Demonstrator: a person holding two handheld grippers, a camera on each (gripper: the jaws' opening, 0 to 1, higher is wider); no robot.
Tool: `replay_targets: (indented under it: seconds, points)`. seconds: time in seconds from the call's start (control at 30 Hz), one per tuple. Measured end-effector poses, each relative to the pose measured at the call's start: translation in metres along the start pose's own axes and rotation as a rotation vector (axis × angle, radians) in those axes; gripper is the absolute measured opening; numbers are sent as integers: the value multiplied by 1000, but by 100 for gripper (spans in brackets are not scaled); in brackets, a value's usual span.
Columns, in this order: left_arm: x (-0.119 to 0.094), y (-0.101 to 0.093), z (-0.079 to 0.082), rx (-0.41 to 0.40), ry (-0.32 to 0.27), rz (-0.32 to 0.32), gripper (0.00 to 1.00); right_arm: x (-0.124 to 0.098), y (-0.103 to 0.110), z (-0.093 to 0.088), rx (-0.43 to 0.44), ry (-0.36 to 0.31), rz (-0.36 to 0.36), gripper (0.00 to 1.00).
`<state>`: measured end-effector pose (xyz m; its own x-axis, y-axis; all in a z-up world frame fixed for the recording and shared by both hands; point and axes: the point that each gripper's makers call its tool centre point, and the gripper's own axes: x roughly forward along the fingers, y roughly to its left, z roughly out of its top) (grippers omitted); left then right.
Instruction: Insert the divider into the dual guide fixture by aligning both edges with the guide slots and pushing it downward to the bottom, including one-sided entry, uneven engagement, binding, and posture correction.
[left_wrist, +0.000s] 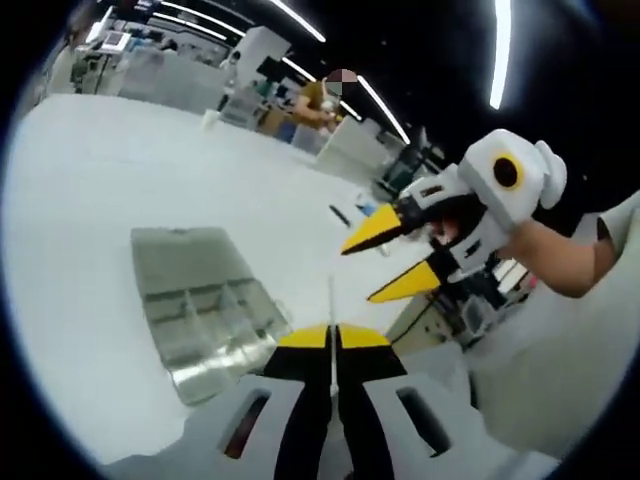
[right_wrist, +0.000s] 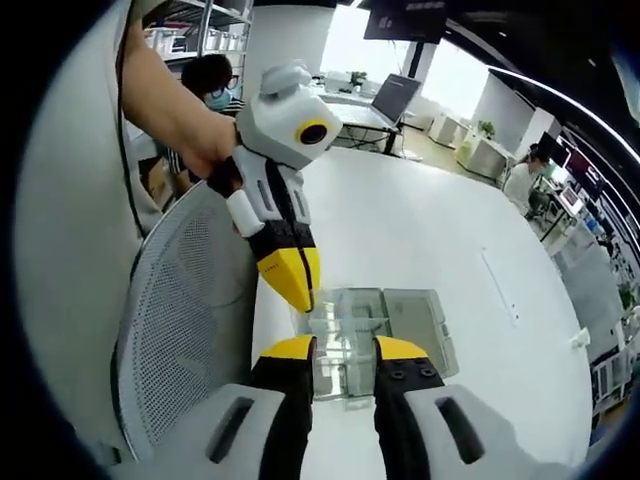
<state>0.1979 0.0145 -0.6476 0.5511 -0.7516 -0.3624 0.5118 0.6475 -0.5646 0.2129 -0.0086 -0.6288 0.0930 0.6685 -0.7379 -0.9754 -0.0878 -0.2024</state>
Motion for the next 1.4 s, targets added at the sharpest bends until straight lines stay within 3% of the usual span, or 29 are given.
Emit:
replay_targets:
  seconds: [0.87,1.07,1.4]
  points:
    - [-2,-11,-7,201,21,-35,0,-1,11,5,-10,-4,160,12]
    - [-2,-15,-7,242,28,-44,0,0,13,5,-28,1,189,4]
    - [0,-21,-8,329,39,-63,0,3,21,5,-26,14,250,5]
